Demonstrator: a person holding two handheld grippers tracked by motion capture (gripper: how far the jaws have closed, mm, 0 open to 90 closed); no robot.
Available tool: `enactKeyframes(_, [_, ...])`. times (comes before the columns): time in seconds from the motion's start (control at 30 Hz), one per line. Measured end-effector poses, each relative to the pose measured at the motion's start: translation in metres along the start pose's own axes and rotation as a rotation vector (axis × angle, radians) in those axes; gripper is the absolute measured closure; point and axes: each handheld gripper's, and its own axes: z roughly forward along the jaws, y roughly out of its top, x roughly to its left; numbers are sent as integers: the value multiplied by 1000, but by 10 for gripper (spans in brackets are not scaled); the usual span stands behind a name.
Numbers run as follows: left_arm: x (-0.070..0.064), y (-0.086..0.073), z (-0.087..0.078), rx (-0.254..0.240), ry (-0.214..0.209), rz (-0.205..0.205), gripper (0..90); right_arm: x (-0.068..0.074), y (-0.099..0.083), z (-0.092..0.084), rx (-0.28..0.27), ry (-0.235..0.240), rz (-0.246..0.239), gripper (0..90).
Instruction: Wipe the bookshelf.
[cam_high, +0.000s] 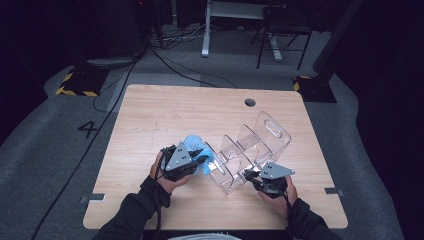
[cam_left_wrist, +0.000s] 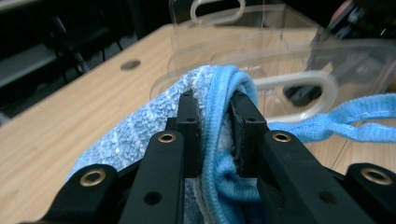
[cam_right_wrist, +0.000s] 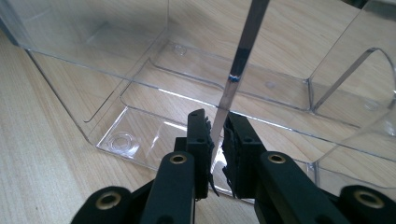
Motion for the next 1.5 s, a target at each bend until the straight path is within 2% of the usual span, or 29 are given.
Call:
enactKeyframes(0.03, [-1,5,-3,-32,-13,-11,767,0,0,0,0,0,-1,812])
enactKeyframes(0.13, [-10,10,-5,-60,-39,15,767,0,0,0,1,0,-2,812])
enactKeyframes(0.2, [-13,11,-4,-66,-55,24,767,0,0,0,1,0,-2,812])
enactKeyframes(0.37, [-32,16,-3,-70,-109,72,765,0,0,1,2,-1,-3,811])
enactKeyframes(0.43, [-41,16,-2,-70,-143,89,764,-1,0,1,4,-3,-1,811])
enactKeyframes(0.53, [-54,16,3,-39,-174,157,764,-1,0,0,5,-5,3,813])
enactKeyframes(0.63, [-61,10,9,-7,-214,174,764,-1,0,1,2,-7,1,812])
enactKeyframes(0.67, [-63,7,12,19,-228,187,764,-1,-1,1,8,-10,1,812])
enactKeyframes(0.8, [-71,-3,23,99,-245,228,764,0,-2,3,18,-11,0,812])
enactKeyframes(0.83, [-70,-4,24,106,-247,233,764,0,-2,3,18,-14,-4,813])
enactKeyframes(0.93, [-66,-10,28,135,-255,207,764,-1,-2,3,19,-14,-6,813])
enactKeyframes(1.03, [-60,-23,38,228,-237,222,764,0,-2,3,20,-17,-10,813])
enactKeyframes(1.13, [-51,-28,41,253,-230,182,763,0,-2,3,18,-19,-7,815])
enactKeyframes(1.27, [-42,-31,42,272,-193,162,762,-1,-2,3,14,-21,1,815])
enactKeyframes(1.37, [-31,-31,39,272,-143,151,763,-1,-2,3,15,-23,-3,815])
enactKeyframes(1.47, [-15,-31,33,246,-79,87,762,-1,-2,3,12,-25,-2,815])
enactKeyframes(1.5, [-9,-31,29,231,-43,70,761,-1,-2,3,12,-24,-2,815])
